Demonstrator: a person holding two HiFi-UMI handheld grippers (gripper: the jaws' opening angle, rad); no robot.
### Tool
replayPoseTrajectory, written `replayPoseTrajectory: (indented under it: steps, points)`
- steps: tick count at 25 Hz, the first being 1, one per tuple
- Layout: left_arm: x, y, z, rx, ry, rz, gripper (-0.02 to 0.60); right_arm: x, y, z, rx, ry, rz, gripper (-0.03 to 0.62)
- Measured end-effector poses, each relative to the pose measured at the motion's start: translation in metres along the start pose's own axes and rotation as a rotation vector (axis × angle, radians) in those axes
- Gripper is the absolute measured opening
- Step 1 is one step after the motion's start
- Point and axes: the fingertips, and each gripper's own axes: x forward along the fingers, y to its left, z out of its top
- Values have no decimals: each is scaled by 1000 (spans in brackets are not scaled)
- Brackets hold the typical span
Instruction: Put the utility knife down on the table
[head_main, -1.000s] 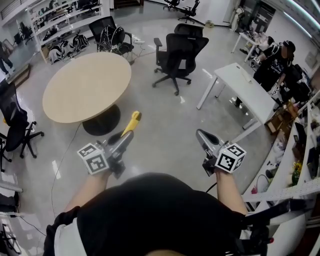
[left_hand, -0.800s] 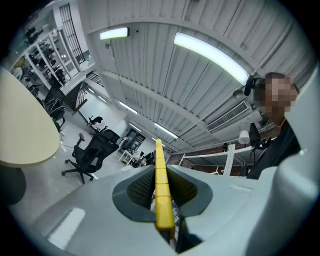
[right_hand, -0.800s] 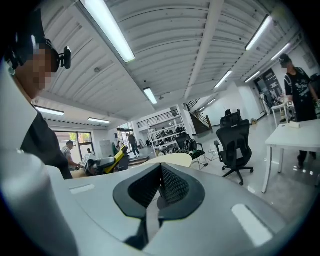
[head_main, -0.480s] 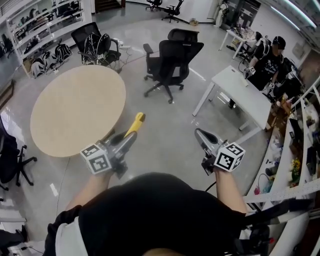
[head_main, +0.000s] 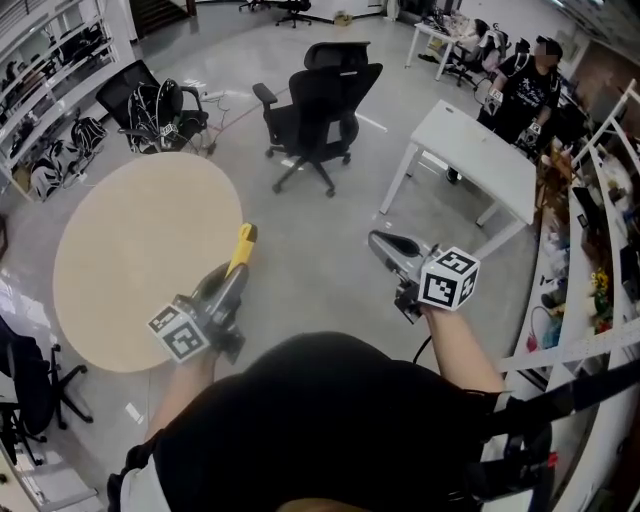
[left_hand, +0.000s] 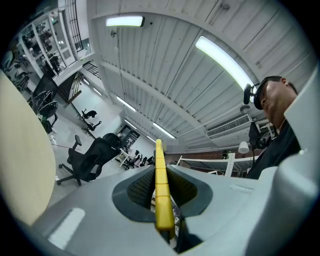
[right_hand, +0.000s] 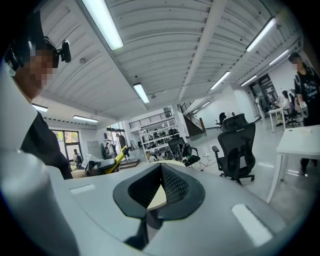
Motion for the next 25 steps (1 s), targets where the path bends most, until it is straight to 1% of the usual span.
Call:
replayPoseTrajectory:
  steps: [4, 7, 11, 15, 18, 22, 25]
  points:
    - [13, 22, 8, -3, -3, 21, 57, 29, -24, 4, 32, 1, 15, 14]
    - [34, 36, 7, -4, 5, 35, 57, 48, -45, 8, 36, 11, 46, 14]
    - [70, 60, 1, -5, 0, 81, 57, 66, -90, 10, 34, 45, 97, 14]
    - [127, 78, -4, -10, -36, 114, 57, 81, -155, 29, 37, 59, 147, 14]
    - [174, 85, -4, -17, -62, 142, 57, 95, -199, 53, 27, 78, 202, 14]
    - [239, 94, 4, -4, -74, 169, 57, 111, -243, 85, -4, 83, 291, 15]
    - [283, 96, 3, 6, -69, 168, 57, 114, -284, 91, 20, 87, 314, 15]
